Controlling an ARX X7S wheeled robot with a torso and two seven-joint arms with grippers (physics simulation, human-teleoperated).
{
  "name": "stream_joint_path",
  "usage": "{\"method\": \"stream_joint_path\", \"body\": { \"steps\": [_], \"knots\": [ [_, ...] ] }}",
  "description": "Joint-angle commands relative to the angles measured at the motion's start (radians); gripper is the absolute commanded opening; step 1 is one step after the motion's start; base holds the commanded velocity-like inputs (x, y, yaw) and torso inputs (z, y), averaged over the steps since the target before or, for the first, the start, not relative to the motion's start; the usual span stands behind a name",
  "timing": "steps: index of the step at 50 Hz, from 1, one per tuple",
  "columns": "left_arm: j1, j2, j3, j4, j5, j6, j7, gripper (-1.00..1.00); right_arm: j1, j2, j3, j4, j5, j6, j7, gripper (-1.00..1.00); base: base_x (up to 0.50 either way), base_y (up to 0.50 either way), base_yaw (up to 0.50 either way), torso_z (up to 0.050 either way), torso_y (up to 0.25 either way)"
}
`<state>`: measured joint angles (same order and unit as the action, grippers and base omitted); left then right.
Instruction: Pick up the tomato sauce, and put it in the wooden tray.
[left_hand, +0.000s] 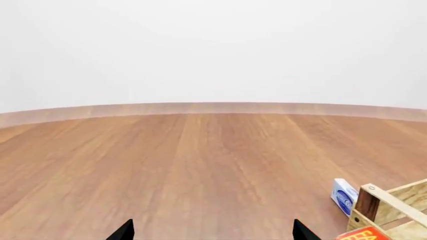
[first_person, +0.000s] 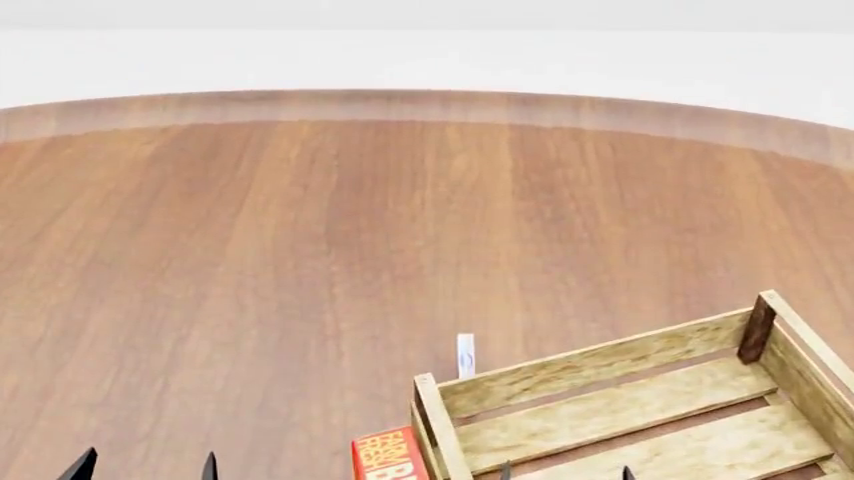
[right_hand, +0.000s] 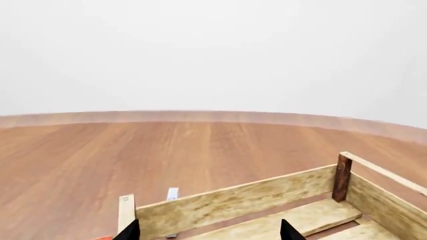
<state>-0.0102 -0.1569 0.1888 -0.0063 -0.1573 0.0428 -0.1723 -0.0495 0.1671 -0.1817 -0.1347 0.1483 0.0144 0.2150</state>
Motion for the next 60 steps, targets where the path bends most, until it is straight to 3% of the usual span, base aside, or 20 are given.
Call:
{"method": "stream_joint_path", "body": {
  "steps": [1,37,60],
  "knots": [
    [-0.004,-0.005,0.007,-0.002,-0.005,-0.002,-0.009,1.00,-0.039,0.015,-0.005,-0.083,-0.009,0.017,0.029,1.00,0.00,0.00,0.00,0.000,0.000],
    [0.000,-0.022,0.026,-0.004,-0.017,0.013,-0.031,1.00,-0.369,0.046,0.022,-0.322,-0.017,-0.187,0.108,1.00,0.00,0.00,0.00,0.000,0.000],
    [0.001,-0.032,0.037,-0.001,-0.025,0.014,-0.045,1.00,-0.525,0.039,0.016,-0.240,-0.047,-0.440,0.135,1.00,0.00,0.00,0.00,0.000,0.000]
  ]
}}
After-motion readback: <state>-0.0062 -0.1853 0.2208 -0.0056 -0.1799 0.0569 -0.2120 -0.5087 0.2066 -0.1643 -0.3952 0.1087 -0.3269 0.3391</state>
